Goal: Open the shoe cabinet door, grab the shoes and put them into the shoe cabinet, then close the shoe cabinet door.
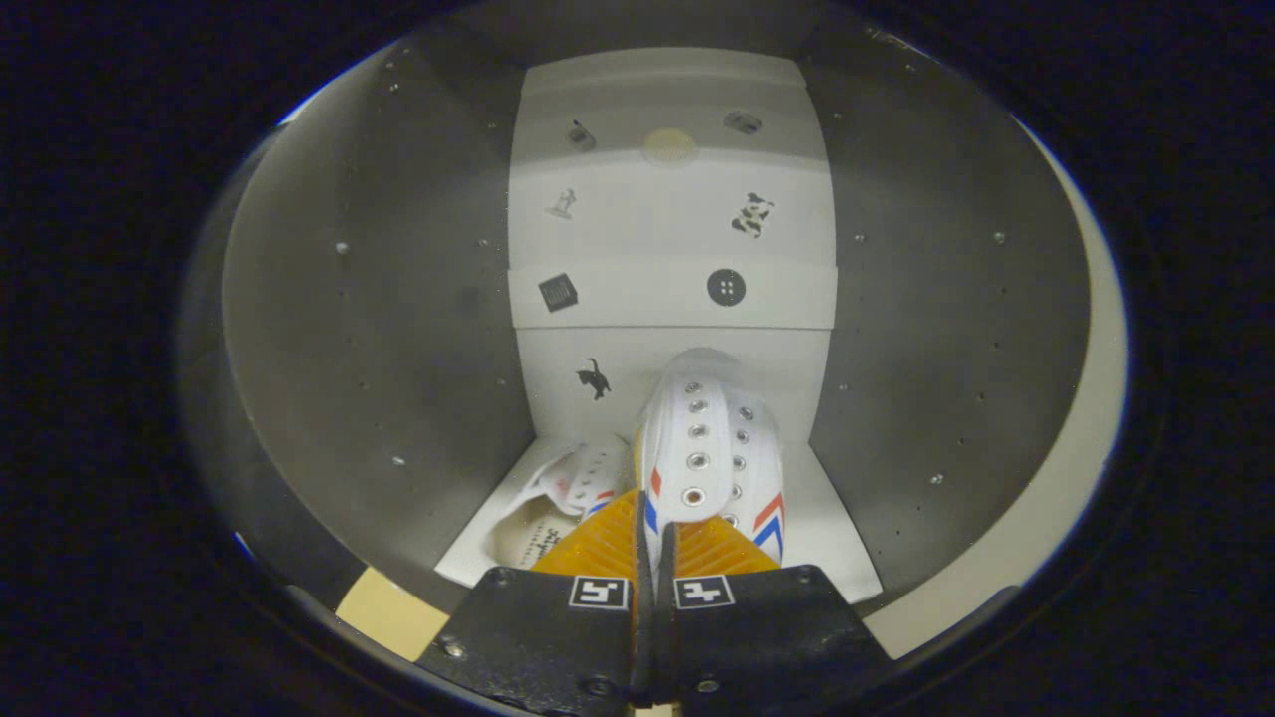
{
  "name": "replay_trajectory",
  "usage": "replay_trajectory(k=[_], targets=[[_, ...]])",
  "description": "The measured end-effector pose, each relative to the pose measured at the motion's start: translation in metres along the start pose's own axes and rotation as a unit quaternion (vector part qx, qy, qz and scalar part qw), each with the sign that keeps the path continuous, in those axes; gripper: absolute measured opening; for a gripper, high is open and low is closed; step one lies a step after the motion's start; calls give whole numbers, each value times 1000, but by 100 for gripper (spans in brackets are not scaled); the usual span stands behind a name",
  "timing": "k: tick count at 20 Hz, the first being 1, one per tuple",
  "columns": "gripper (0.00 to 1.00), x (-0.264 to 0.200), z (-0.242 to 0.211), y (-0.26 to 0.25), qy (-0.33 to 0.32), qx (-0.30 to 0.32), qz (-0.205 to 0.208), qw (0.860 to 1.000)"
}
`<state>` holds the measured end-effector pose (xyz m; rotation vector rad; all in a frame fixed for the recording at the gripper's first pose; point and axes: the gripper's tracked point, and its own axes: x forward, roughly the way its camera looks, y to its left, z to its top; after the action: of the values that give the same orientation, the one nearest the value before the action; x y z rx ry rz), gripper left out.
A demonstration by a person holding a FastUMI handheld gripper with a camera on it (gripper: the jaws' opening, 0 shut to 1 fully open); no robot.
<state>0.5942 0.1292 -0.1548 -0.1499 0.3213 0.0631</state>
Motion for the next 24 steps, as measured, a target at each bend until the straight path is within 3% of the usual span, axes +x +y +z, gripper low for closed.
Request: replay_trajectory(k=[3, 7, 16, 23, 24], targets=[[4, 30, -14, -17, 25, -16, -28, 999], [4, 59, -24, -23, 50, -25, -34, 998], [13, 77, -34, -26, 76, -25, -43, 996], [68, 33, -12, -19, 44, -22, -54, 997], [69, 21, -10, -16, 40, -22, -53, 998]])
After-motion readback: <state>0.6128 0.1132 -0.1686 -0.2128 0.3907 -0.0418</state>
